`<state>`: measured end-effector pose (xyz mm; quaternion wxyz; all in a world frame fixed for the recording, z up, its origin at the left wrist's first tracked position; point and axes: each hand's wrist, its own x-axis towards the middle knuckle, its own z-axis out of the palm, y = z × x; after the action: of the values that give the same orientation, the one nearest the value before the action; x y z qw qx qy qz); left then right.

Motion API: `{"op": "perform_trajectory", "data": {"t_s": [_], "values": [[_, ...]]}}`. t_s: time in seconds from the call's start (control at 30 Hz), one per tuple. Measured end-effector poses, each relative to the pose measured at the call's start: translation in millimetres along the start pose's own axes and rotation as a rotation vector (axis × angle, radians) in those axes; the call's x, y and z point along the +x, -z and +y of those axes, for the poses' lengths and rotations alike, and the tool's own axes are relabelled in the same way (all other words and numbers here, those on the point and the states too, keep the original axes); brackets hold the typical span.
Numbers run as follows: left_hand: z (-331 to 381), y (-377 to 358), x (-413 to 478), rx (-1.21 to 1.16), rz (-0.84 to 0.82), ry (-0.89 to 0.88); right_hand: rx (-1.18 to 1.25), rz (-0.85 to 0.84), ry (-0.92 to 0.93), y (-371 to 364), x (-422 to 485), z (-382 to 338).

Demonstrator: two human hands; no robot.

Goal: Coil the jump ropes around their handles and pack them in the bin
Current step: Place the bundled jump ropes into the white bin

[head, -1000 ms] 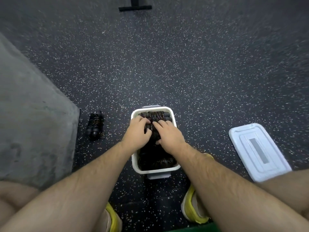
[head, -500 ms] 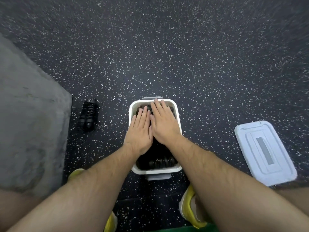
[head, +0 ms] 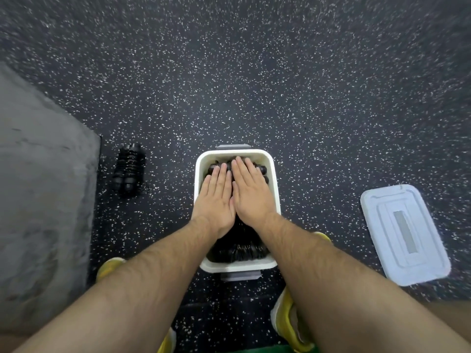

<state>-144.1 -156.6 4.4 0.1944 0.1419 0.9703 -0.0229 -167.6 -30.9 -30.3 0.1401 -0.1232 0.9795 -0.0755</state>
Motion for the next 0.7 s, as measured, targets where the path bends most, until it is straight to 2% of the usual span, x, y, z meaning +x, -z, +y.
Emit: {"op": "perform_trajectory", "data": {"t_s": [0.17,0.3,0.37,0.47,0.6,0.7], "values": [[-13,11,-4,-0.041,0.011,-0.089,0.118,0.034,0.011,39,-10,-10],[-43,26,-20,-0.122,0.125,-0.133,0.024,0.192,0.033,72,-14,-46],[-70,31,-24,-0.148,0.173,-0.058,0.014,0.186,0.109,79,-4,-74],[-123,28,-23,-0.123,0.168,0.121,0.063,0.087,0.203,82,16,-115],[-186,6,-16,-0.113,0.119,0.332,0.004,-0.034,0.251,65,46,-156],[-218,-16,-2,-0.159,0.015,0.487,-0.06,-0.108,0.263,51,72,-177]]}}
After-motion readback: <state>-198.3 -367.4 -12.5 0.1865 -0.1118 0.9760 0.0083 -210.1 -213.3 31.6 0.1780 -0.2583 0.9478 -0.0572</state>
